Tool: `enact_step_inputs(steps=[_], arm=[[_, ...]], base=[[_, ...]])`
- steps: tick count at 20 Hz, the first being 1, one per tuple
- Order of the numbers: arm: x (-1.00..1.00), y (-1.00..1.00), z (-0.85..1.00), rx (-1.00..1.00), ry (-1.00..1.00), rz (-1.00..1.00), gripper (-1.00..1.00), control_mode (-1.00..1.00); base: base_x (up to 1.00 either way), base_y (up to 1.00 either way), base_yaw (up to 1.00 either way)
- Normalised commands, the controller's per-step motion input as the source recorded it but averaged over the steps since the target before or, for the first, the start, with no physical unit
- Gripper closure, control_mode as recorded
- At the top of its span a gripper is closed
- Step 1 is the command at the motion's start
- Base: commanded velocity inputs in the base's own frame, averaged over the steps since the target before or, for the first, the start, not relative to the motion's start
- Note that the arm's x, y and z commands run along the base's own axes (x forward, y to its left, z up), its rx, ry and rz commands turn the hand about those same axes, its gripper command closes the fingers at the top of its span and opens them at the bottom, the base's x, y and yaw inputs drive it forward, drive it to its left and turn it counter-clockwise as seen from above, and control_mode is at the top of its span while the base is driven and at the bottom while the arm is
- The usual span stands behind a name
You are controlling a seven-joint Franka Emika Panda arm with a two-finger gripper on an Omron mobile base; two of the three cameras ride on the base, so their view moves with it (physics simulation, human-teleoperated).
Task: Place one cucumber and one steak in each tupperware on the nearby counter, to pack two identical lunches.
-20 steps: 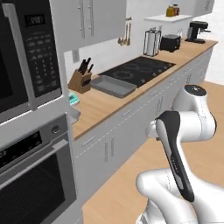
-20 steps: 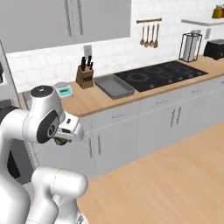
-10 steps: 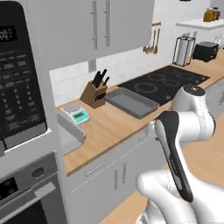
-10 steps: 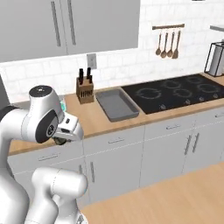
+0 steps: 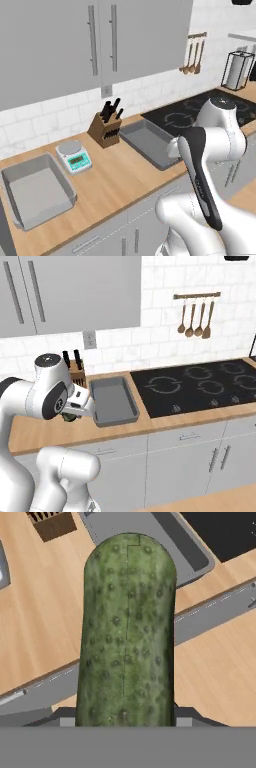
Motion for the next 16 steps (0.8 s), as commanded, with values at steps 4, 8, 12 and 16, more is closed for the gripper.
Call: enact_step_inputs(steps=[4, 8, 12, 16], arm=[[0.00, 0.00, 0.00, 0.00, 0.00, 0.00, 1.00, 1.00], [0.00, 0.00, 0.00, 0.00, 0.00, 0.00, 1.00, 1.00], [0.00, 0.00, 0.00, 0.00, 0.00, 0.00, 1.00, 1.00], [0.00, 0.00, 0.00, 0.00, 0.00, 0.00, 1.00, 1.00]], base=[[0.72, -0.24, 0.25], [0.76, -0.13, 0.23], [0.94, -0.02, 0.17], [0.97, -0.24, 0.21]])
